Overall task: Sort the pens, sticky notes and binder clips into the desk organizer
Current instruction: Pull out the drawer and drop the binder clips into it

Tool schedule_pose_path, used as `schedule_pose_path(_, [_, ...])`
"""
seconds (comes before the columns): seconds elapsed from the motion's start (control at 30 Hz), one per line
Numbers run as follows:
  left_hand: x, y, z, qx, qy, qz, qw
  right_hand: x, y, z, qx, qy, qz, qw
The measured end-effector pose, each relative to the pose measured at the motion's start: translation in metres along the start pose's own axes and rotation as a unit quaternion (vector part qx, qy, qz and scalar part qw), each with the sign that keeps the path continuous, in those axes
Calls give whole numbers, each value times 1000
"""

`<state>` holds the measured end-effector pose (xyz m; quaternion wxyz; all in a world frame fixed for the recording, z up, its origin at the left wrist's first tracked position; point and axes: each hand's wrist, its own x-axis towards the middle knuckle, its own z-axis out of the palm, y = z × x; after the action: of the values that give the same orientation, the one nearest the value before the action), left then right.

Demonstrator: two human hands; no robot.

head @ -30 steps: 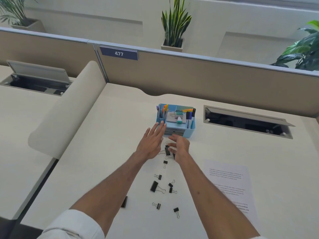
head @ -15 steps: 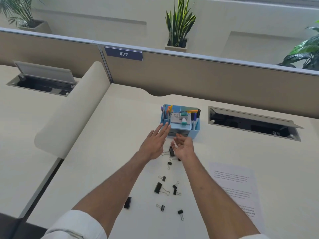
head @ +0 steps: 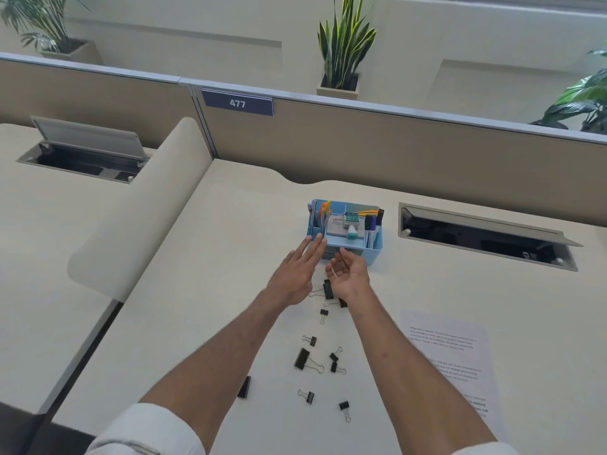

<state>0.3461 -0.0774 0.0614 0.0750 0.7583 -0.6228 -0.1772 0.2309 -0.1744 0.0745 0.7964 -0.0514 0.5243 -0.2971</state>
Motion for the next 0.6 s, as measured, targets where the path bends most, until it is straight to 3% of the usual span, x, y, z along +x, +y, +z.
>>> schedule_pose_path(0.6, [5, -1, 1, 3, 6, 16, 1000, -8, 8, -33, -56, 5, -1, 998])
